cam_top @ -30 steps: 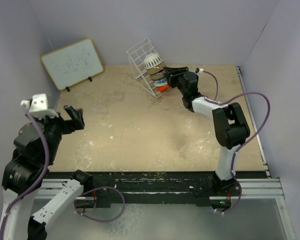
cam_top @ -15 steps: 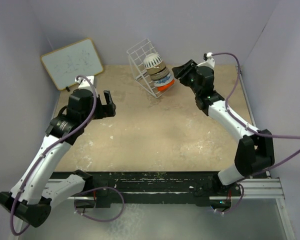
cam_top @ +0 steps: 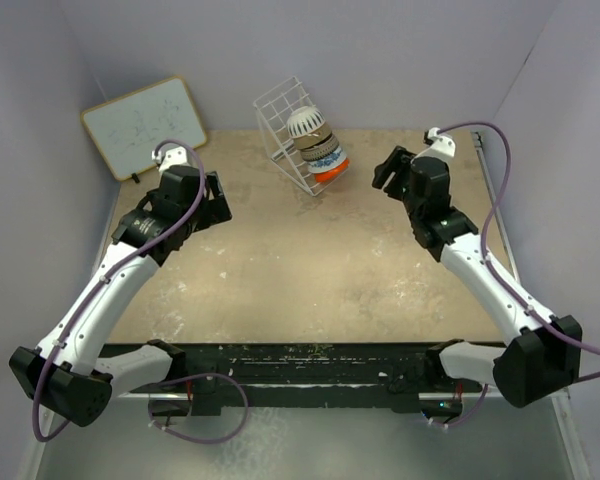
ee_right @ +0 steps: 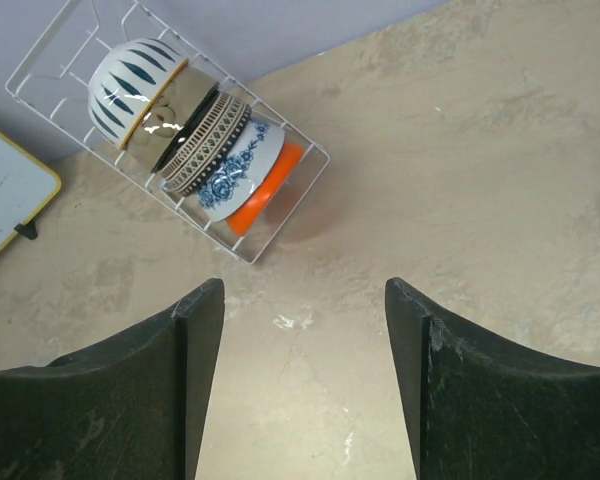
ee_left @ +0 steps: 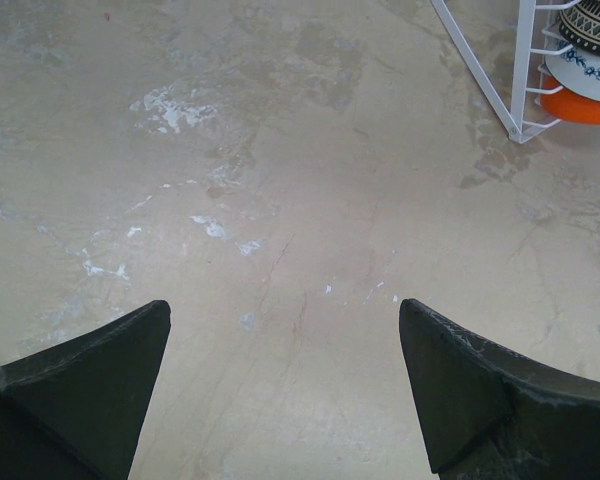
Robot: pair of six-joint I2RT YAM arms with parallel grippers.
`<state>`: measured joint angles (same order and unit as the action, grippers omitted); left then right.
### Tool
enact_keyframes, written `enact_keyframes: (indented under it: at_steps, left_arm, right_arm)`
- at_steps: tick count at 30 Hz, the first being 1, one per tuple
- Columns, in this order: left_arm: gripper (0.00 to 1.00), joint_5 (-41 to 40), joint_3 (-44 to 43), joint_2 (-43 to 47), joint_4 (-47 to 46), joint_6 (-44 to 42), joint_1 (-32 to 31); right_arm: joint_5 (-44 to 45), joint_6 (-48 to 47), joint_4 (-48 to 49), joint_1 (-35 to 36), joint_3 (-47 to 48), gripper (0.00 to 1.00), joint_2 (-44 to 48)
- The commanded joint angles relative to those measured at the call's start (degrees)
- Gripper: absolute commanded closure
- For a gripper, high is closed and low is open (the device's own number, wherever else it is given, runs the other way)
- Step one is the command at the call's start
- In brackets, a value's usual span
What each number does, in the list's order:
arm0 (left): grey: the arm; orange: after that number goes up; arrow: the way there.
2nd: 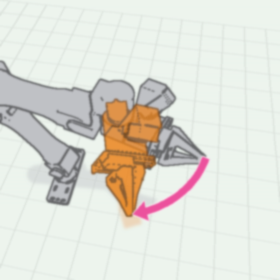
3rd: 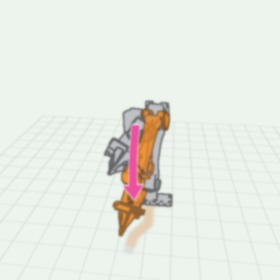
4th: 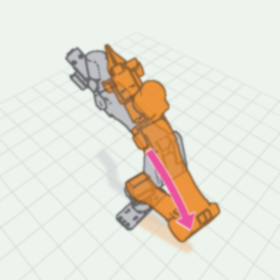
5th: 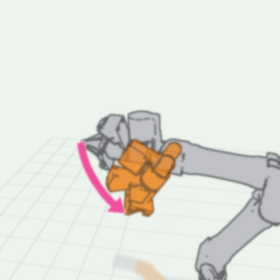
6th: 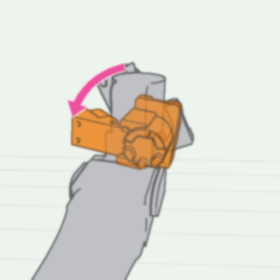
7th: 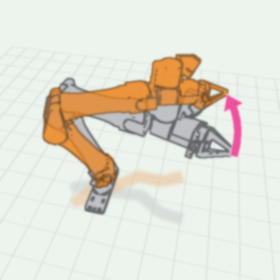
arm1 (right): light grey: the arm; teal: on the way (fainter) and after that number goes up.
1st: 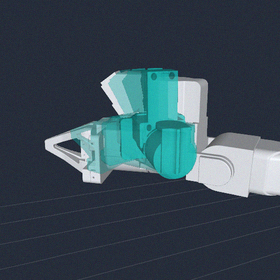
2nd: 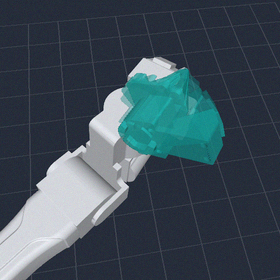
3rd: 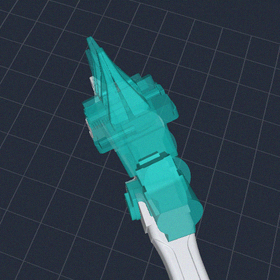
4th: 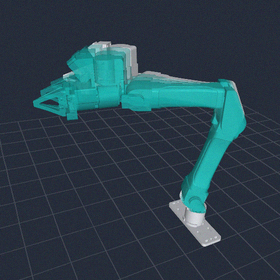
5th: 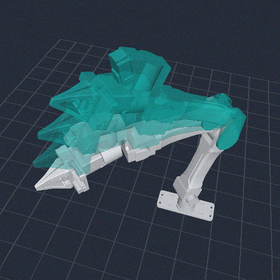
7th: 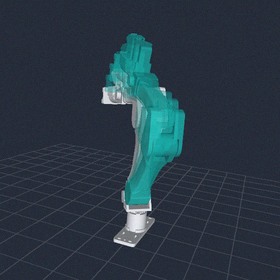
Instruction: Load the bowls into the dish rack
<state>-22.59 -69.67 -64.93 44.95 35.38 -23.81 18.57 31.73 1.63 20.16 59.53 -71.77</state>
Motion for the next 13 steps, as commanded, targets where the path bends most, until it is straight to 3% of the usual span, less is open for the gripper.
enact_keyframes:
  at_steps: [1, 13]
  left_arm:
    - [0.01, -1.72, -1.31, 1.00, -1.66, 0.12, -0.21]
    - [0.01, 1.79, 0.25, 2.21, -3.05, -3.28, -0.18]
  right_arm:
    - [2.52, -2.93, -1.68, -0.12, -1.03, 0.30, 3.85]
    - [6.13, -5.27, -2.33, -0.12, -3.45, 0.23, 6.49]
